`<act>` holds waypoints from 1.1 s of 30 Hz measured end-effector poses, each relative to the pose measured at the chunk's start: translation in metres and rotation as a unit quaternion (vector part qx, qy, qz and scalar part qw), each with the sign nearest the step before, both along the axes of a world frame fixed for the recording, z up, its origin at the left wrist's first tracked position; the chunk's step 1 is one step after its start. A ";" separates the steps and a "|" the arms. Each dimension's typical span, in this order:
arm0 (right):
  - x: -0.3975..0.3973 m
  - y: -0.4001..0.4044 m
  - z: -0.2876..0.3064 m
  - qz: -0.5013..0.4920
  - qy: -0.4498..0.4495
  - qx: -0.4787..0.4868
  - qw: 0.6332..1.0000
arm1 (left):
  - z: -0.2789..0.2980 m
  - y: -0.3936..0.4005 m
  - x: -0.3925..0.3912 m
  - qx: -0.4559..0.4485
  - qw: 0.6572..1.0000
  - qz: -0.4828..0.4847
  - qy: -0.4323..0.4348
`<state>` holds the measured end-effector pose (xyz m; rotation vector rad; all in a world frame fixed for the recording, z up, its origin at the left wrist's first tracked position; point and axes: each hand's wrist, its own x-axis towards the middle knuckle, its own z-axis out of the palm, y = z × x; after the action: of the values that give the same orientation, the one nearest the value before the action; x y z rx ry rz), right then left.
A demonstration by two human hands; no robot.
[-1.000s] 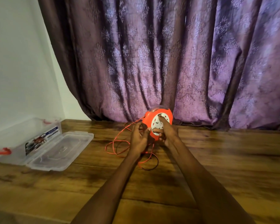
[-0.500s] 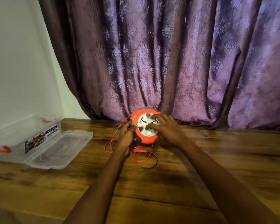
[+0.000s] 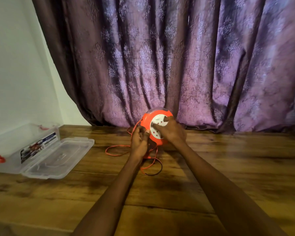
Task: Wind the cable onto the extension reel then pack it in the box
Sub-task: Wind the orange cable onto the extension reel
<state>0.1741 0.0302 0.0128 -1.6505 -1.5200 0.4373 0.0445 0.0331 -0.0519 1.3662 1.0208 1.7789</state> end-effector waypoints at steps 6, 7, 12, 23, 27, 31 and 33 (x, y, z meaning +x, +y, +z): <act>-0.010 0.002 -0.009 0.079 0.387 -0.069 0.916 | -0.003 0.002 -0.009 0.021 0.999 0.030 0.007; -0.008 0.002 -0.011 0.085 0.343 -0.055 0.934 | -0.003 0.004 -0.013 0.021 0.999 0.030 -0.003; 0.014 0.003 -0.011 0.064 -0.153 0.127 0.978 | 0.003 0.010 -0.028 -0.051 0.992 -0.031 -0.114; 0.028 0.002 0.008 0.221 -0.643 0.319 0.660 | 0.001 0.006 -0.036 -0.088 0.986 -0.095 -0.102; 0.024 0.003 0.001 0.139 -0.671 0.319 0.655 | -0.003 0.005 -0.025 -0.038 0.996 -0.055 -0.059; 0.014 0.004 -0.009 0.060 -0.498 0.220 0.837 | -0.005 0.002 -0.014 0.009 1.000 0.010 -0.028; 0.003 0.006 -0.009 -0.002 -0.316 0.123 0.941 | -0.003 -0.001 -0.009 0.011 0.999 0.026 -0.026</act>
<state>0.1769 0.0361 0.0037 -1.6709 -1.9299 -0.3194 0.0351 0.0324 -0.0554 1.3116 1.0187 1.8592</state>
